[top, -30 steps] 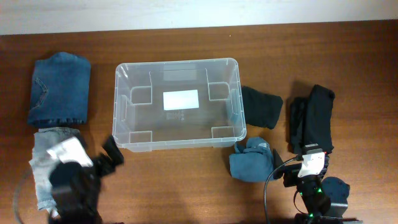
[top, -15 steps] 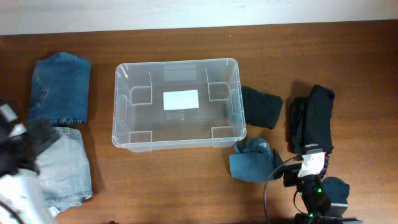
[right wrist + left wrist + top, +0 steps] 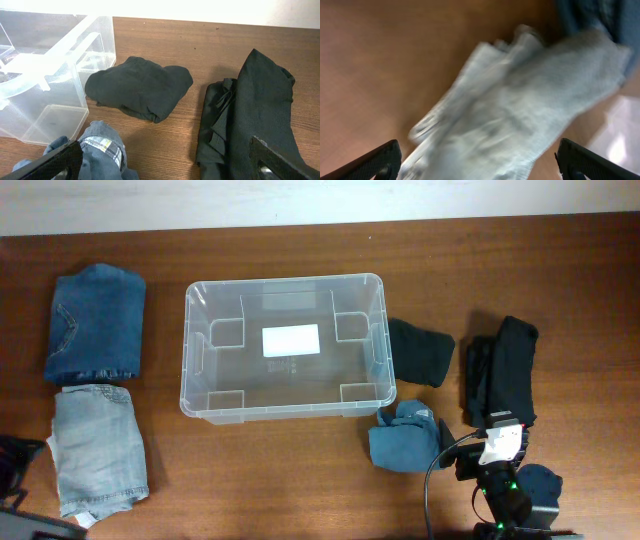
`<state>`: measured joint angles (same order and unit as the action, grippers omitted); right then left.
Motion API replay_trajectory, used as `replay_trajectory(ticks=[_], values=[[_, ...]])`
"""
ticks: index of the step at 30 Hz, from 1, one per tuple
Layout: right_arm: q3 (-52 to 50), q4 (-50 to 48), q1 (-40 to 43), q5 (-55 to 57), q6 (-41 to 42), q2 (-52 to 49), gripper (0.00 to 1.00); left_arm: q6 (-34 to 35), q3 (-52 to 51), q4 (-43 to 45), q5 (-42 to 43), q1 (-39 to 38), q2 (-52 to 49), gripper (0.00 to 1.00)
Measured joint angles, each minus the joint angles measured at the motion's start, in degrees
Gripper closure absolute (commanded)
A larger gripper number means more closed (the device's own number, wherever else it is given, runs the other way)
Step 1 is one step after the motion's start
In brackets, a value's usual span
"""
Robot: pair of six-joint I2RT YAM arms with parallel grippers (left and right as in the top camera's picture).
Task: Pack container
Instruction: 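Grasp the light-blue jeans with the left gripper and lift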
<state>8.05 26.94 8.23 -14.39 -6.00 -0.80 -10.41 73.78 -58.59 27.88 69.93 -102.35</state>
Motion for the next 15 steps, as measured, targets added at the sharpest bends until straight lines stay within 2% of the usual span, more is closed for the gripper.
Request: replay_trajectory(ticks=[1, 6, 15], values=[[0.0, 0.0, 0.0, 0.0, 0.0, 0.0, 0.02, -3.3, 0.0, -0.2, 2.9, 0.0, -2.2, 0.01], [0.0, 0.0, 0.0, 0.0, 0.0, 0.0, 0.02, -9.8, 0.0, -0.2, 6.9, 0.0, -7.4, 0.01], [0.0, 0.0, 0.0, 0.0, 0.0, 0.0, 0.02, -13.7, 0.0, 4.5, 7.6, 0.0, -11.6, 0.01]])
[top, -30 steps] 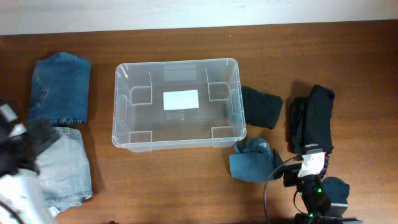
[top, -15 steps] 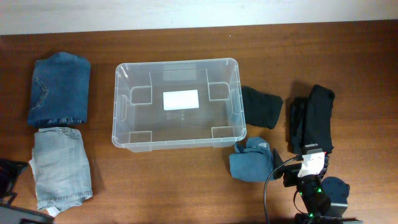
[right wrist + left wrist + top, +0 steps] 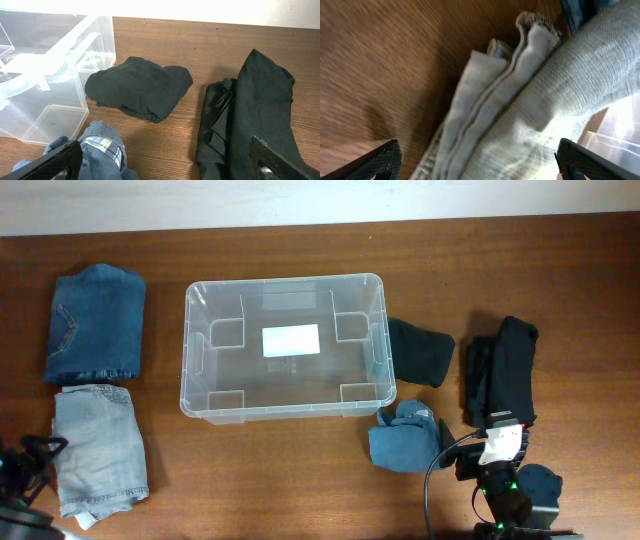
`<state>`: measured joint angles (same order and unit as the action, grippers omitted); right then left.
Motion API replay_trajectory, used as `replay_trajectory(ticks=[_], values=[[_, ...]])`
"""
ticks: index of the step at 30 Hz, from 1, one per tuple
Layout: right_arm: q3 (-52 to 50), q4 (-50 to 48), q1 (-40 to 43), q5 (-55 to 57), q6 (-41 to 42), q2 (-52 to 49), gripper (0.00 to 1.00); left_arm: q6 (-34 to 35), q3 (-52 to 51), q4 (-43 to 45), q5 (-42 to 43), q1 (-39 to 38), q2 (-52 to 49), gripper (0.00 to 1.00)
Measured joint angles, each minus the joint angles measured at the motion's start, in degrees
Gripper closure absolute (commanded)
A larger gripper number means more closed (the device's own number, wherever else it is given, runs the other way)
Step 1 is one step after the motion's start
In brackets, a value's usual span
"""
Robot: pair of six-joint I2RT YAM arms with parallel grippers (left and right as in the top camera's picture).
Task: Pack container
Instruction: 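Grasp the light-blue jeans with the left gripper and lift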
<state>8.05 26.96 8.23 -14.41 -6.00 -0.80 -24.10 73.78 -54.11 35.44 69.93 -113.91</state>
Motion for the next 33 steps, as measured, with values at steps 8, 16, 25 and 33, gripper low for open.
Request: replay_trajectory(ticks=[8, 16, 25, 33], values=[[0.0, 0.0, 0.0, 0.0, 0.0, 0.0, 0.02, -0.4, 2.0, 0.7, 3.2, -4.8, -3.9, 0.08], [0.0, 0.0, 0.0, 0.0, 0.0, 0.0, 0.02, -1.7, 2.9, 0.2, 2.5, -11.1, -7.0, 0.81], [0.0, 0.0, 0.0, 0.0, 0.0, 0.0, 0.02, -0.2, 4.3, -7.2, 3.4, -10.8, -8.2, 1.0], [0.0, 0.0, 0.0, 0.0, 0.0, 0.0, 0.01, -4.9, 21.5, -28.1, 9.9, -11.9, -7.1, 1.0]])
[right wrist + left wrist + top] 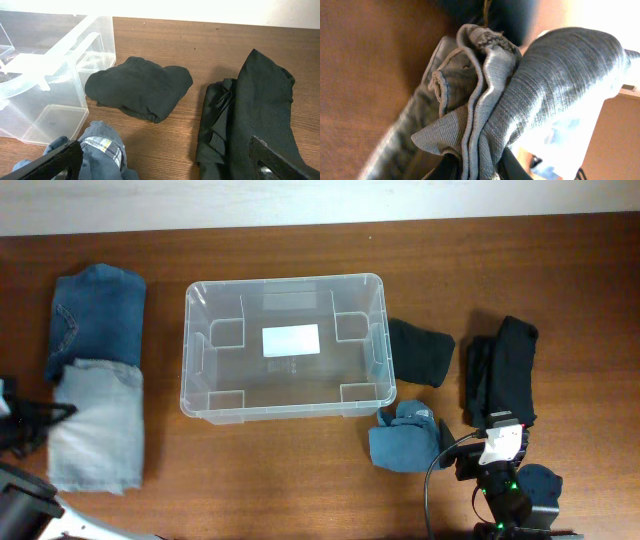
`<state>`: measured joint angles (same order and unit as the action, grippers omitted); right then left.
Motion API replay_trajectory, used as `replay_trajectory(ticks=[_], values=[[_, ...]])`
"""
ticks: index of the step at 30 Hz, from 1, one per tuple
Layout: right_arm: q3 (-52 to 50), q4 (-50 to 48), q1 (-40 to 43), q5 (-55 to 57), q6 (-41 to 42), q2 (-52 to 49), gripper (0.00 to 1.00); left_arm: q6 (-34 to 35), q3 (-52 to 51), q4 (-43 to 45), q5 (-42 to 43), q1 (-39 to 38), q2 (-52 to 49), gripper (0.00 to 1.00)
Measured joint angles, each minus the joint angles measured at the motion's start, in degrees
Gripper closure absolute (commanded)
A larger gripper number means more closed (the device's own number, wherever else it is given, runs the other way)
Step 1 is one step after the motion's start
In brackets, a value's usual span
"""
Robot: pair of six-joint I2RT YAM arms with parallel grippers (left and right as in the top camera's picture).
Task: Pack container
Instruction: 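Grasp the light-blue jeans with the left gripper and lift, then carry the light-blue jeans into the bin's left side and release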
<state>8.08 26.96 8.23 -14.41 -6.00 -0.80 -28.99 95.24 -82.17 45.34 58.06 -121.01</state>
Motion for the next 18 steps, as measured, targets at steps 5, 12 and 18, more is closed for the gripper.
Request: replay_trajectory(ticks=[5, 12, 18], values=[[0.0, 0.0, 0.0, 0.0, 0.0, 0.0, 0.02, -0.8, 12.4, -6.5, 3.5, -4.5, 13.2, 1.0], [0.0, 0.0, 0.0, 0.0, 0.0, 0.0, 0.02, 12.4, 15.7, 0.2, 9.1, -15.7, 29.1, 0.99], [0.0, 0.0, 0.0, 0.0, 0.0, 0.0, 0.02, 28.8, 15.1, 7.2, 5.9, -33.5, 31.3, 0.99]])
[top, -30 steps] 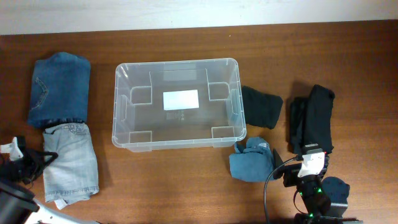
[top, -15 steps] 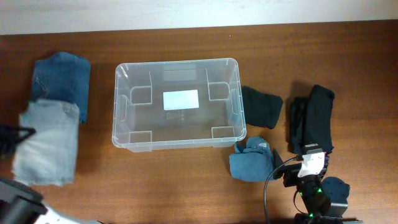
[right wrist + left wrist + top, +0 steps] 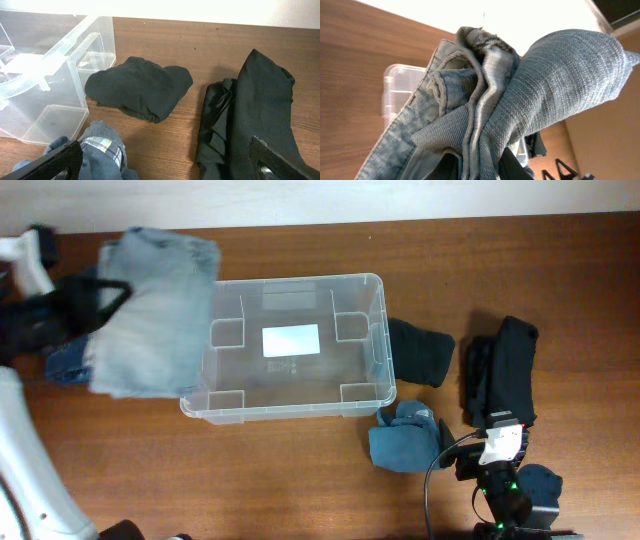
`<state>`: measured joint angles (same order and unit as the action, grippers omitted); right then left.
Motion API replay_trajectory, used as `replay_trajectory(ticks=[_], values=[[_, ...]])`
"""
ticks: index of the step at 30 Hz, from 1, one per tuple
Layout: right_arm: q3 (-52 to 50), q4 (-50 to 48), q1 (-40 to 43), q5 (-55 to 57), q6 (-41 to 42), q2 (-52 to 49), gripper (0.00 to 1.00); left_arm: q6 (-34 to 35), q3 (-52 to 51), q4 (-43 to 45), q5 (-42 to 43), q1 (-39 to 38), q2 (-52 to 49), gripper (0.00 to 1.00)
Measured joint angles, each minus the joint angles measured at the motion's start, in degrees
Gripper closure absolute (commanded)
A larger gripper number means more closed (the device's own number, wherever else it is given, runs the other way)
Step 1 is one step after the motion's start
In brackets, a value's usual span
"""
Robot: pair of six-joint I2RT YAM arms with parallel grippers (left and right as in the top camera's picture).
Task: Pack container
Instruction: 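Carry the light-blue jeans into the bin's left side and release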
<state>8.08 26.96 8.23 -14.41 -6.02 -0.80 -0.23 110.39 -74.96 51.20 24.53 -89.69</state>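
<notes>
My left gripper is shut on the folded light-wash jeans, seen close up as a bunched fold. They hang in the air over the left rim of the clear plastic container, which shows behind them and holds no clothes. The left gripper is at the far left. My right gripper stands open at the front right, with nothing between its fingers, just behind a blue garment with plaid lining.
Dark blue jeans lie mostly hidden under the lifted pair. Right of the container are a folded black garment, a long black garment, the blue plaid-lined piece and another blue item.
The light jeans, held low on the table's left side by my left gripper, are now raised and moved back and to the right, over the container's left rim. The right arm is unchanged.
My left gripper was open near the light jeans lying at the front left, then open at their folded edge. Later it was shut on them, with the jeans shifted toward the dark pair. Now they hang over the container's left rim. The right arm never moved.
</notes>
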Motion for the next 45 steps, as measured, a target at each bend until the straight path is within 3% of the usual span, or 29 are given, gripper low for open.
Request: replay_trajectory(ticks=[8, 13, 18, 27, 29, 32, 38, 42, 45], values=[[0.0, 0.0, 0.0, 0.0, 0.0, 0.0, 0.02, 23.5, -12.0, 21.0, -15.8, -22.8, 0.0, 1.0], [0.0, 0.0, 0.0, 0.0, 0.0, 0.0, 0.02, 35.1, -26.7, 29.4, -22.6, -28.1, -0.2, 1.0], [0.0, 0.0, 0.0, 0.0, 0.0, 0.0, 0.02, 41.0, -39.0, 37.7, -26.4, -28.3, -0.3, 1.0], [0.0, 0.0, 0.0, 0.0, 0.0, 0.0, 0.02, 43.6, -50.4, 44.9, -37.0, -28.3, -0.3, 1.0], [0.0, 0.0, 0.0, 0.0, 0.0, 0.0, 0.02, 43.8, -51.6, 45.5, -38.9, -28.3, -0.3, 0.77], [0.0, 0.0, 0.0, 0.0, 0.0, 0.0, 0.02, 43.9, -51.8, 47.2, -39.3, -28.4, -0.3, 0.51], [0.0, 0.0, 0.0, 0.0, 0.0, 0.0, 0.02, 42.5, -47.7, 46.0, -36.9, -27.9, -0.2, 0.5], [0.0, 0.0, 0.0, 0.0, 0.0, 0.0, 0.02, 36.5, -34.2, 35.8, -37.3, -27.9, 0.7, 0.5], [0.0, 0.0, 0.0, 0.0, 0.0, 0.0, 0.02, 30.1, -27.4, 29.3, -43.7, -28.8, 2.0, 0.51]])
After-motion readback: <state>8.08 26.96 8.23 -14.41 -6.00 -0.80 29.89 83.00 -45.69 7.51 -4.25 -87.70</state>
